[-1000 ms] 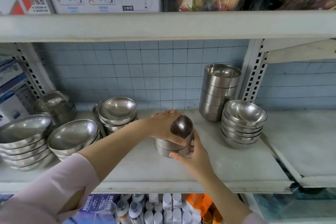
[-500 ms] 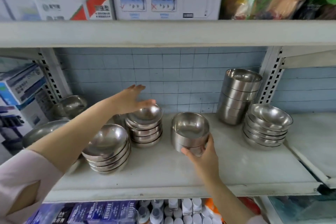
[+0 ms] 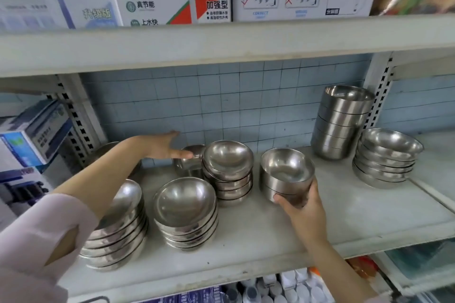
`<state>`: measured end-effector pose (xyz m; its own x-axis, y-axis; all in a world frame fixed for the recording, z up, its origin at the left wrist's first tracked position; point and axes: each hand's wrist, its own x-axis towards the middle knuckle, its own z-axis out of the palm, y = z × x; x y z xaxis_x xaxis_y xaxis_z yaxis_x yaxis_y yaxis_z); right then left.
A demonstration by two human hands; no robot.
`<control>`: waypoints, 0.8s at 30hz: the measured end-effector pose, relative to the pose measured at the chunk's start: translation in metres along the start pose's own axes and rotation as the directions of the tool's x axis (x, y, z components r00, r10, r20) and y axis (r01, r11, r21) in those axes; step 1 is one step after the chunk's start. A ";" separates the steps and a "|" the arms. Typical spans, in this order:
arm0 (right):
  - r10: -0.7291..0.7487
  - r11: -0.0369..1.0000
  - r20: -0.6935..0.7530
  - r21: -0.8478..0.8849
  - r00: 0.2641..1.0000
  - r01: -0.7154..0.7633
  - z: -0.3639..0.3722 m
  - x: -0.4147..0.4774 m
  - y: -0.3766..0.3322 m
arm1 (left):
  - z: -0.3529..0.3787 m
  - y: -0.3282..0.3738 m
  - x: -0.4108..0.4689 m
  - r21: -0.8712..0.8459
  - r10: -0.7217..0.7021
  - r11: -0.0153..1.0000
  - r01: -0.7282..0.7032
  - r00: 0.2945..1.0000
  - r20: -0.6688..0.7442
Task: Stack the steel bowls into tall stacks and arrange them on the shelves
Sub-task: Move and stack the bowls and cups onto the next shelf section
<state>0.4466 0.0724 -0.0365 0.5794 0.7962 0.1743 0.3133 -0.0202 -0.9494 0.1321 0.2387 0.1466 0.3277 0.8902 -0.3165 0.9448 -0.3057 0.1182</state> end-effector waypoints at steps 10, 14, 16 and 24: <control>-0.015 0.999 -0.013 -0.032 1.000 0.014 -0.001 -0.002 -0.001 | 0.012 -0.006 0.044 0.155 -0.032 0.988 0.008 0.988 0.153; -0.025 1.000 -0.023 -0.010 0.999 0.025 0.001 -0.002 -0.003 | 0.017 -0.003 0.057 0.137 -0.033 0.991 0.007 0.982 0.188; -0.025 1.000 -0.030 -0.010 0.999 0.025 0.001 -0.003 -0.005 | 0.019 -0.002 0.064 0.117 -0.017 0.993 -0.005 0.982 0.190; -0.050 0.999 -0.036 -0.024 0.998 0.049 0.001 -0.002 -0.008 | 0.027 0.000 0.083 0.110 0.014 0.993 -0.033 0.986 0.167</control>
<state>0.4420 0.0720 -0.0299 0.5901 0.7737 0.2308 0.3594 0.0043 -0.9332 0.1591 0.3031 0.0951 0.3377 0.8167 -0.4679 0.9288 -0.3699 0.0246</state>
